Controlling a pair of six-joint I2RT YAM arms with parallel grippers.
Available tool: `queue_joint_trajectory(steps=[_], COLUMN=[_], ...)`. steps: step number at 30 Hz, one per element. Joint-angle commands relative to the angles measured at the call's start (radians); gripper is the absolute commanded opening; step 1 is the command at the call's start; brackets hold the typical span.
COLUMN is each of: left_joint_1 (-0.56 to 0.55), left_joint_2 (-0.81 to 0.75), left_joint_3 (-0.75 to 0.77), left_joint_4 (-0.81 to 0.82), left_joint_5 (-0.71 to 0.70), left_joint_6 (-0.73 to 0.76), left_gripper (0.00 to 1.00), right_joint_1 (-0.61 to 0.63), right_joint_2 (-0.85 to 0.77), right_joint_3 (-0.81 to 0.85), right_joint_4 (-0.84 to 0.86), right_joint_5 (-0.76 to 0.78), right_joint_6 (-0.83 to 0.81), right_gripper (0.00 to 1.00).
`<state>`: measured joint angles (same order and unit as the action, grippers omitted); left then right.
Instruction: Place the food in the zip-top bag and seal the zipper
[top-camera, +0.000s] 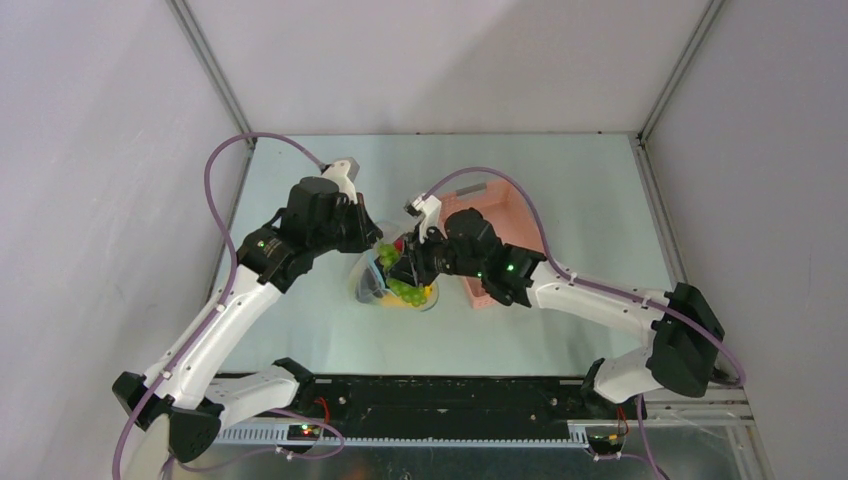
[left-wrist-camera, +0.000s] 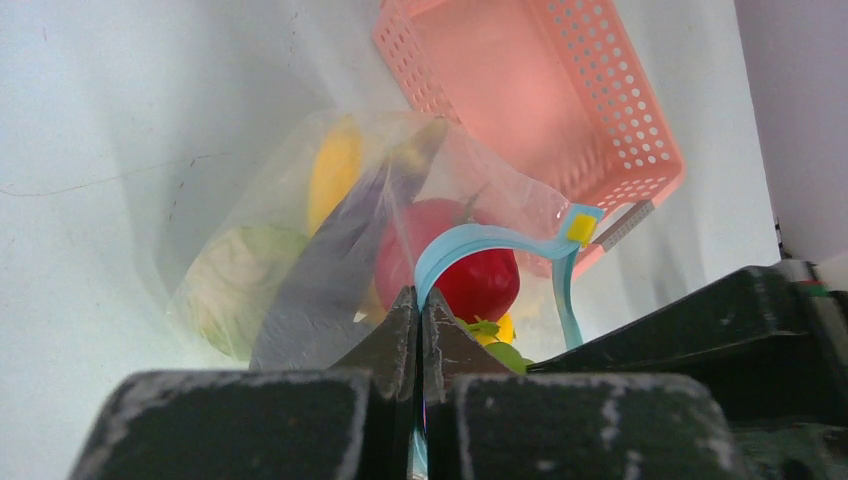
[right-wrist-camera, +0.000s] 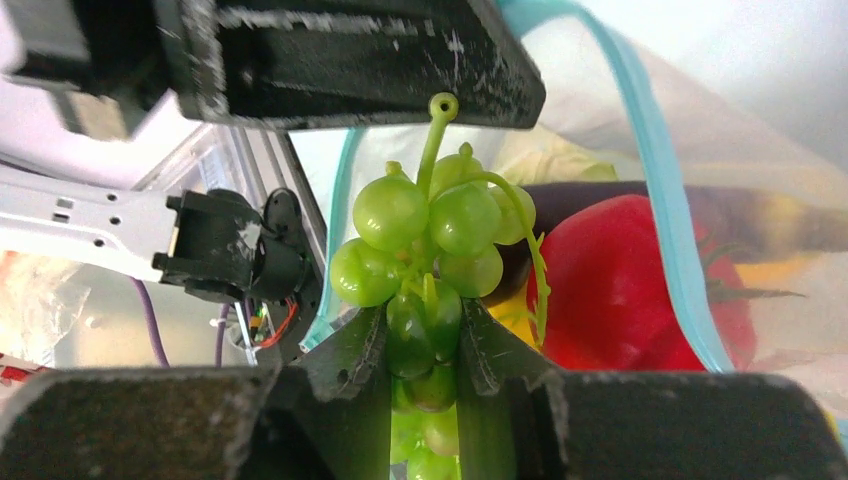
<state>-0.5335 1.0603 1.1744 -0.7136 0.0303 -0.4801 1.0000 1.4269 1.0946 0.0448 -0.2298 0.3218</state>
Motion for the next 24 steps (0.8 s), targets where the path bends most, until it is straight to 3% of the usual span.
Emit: queue_joint_trajectory(steps=[1,4,14,19,24], left_joint_1=[0.006,0.006,0.007,0.006,0.006], left_joint_2=[-0.029,-0.031,-0.031,-0.023,-0.024], left_joint_3=[0.005,0.004,0.0,-0.001,-0.001], left_joint_4=[0.061,0.064,0.071,0.077,0.077], left_joint_5=[0.014,0.019,0.041,0.053,0.05], left_joint_6=[-0.005,-0.005,-0.005,-0.015,-0.013], left_gripper=[0.01,0.01,0.01,0.02,0.02], right_joint_1=[0.008,0.001,0.009,0.021,0.022], right_joint_2=[0.015,0.019,0.064,0.057,-0.014], right_joint_3=[0.004,0.003,0.073,0.121,0.135], right_joint_4=[-0.008,0.003,-0.084,-0.152,-0.172], right_joint_5=[0.011,0.029,0.051,0.122,0.113], right_joint_6=[0.023,0.05,0.041,0.014,-0.015], right_gripper=[0.07,0.11,0.53,0.6,0.73])
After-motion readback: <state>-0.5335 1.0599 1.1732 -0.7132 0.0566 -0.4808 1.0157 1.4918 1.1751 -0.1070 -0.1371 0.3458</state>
